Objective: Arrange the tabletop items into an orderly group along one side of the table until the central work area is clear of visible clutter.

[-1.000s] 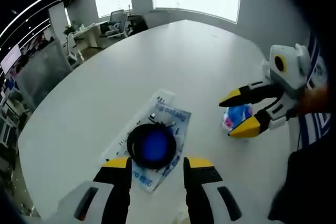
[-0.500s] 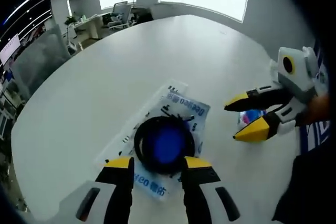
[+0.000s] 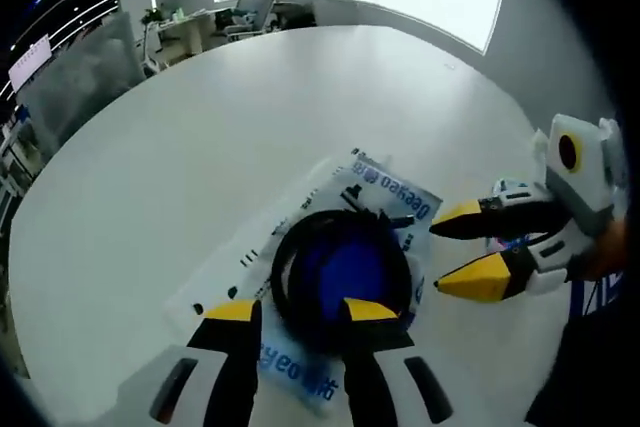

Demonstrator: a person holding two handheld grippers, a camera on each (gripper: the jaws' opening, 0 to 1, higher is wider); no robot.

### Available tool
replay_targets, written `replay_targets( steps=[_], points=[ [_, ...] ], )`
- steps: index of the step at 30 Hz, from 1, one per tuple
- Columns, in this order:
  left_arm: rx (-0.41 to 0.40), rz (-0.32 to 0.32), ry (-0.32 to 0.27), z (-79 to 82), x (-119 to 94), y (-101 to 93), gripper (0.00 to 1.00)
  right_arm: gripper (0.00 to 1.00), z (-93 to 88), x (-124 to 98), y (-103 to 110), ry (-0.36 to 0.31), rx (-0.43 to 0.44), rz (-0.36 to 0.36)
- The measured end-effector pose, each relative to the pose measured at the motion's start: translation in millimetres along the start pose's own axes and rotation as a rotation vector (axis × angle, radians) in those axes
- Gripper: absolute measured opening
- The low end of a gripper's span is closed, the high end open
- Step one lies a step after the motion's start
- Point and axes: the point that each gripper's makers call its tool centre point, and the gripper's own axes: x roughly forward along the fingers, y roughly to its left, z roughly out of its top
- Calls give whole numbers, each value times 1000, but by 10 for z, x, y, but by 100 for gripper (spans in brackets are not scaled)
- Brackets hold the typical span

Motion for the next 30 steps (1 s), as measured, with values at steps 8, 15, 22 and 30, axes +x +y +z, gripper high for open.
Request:
replay_targets(
  steps=[8, 15, 22, 30],
  points=[
    [-17, -8, 7, -53, 118, 18, 26, 27, 0, 175, -61, -33, 74, 1],
    [-38, -14, -2, -34, 170, 21, 21, 24, -67, 256, -50, -21, 88, -16],
    [-55, -21, -9, -24, 198, 28, 18, 19, -45, 269, -106, -28, 96, -22],
    [-49, -14, -10, -6, 208, 33, 15, 14, -28, 276, -108, -36, 106, -34]
  ],
)
